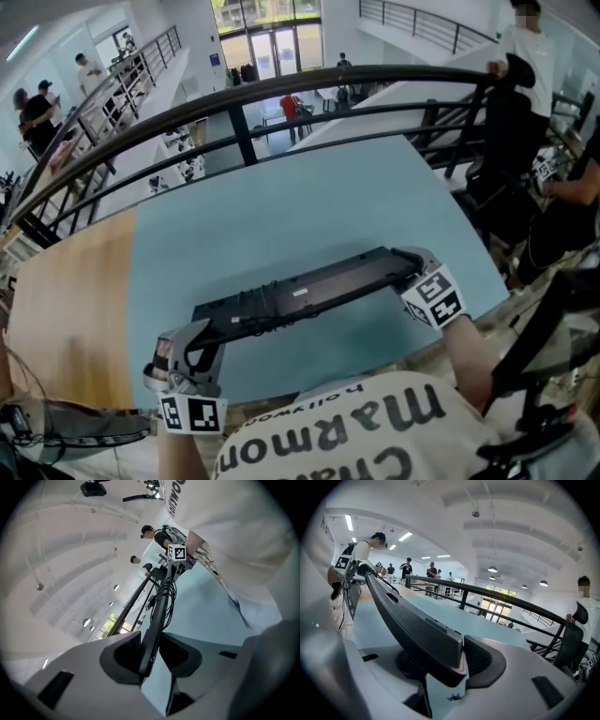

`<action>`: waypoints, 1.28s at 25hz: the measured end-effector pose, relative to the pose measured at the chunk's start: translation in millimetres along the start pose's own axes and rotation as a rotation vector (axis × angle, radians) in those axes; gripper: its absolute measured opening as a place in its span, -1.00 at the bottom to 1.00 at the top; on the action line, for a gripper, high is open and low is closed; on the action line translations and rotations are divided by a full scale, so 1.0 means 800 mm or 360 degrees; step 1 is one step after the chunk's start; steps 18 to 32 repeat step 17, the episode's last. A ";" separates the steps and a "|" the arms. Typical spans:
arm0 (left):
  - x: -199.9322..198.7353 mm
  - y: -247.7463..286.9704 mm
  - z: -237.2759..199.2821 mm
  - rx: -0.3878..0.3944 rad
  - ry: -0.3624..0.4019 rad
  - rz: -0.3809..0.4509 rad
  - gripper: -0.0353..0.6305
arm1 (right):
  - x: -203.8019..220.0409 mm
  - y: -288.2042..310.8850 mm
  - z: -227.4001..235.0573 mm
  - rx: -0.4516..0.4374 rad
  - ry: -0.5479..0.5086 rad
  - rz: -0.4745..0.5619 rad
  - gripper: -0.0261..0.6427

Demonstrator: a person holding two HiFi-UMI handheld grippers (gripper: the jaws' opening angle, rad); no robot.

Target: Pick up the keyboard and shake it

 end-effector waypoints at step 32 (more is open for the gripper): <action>-0.002 0.022 0.009 0.0060 -0.0021 -0.0048 -0.53 | 0.017 0.018 0.009 -0.0044 -0.0005 -0.0099 -0.35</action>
Point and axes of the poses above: the fingertips, and each gripper's own axes: y forward along the fingers, z to its right, x out of its underside, the point moved 8 cm from there along -y, backward along the fingers, and after that the axes turned 11 degrees about -z, right-handed, at the moved point
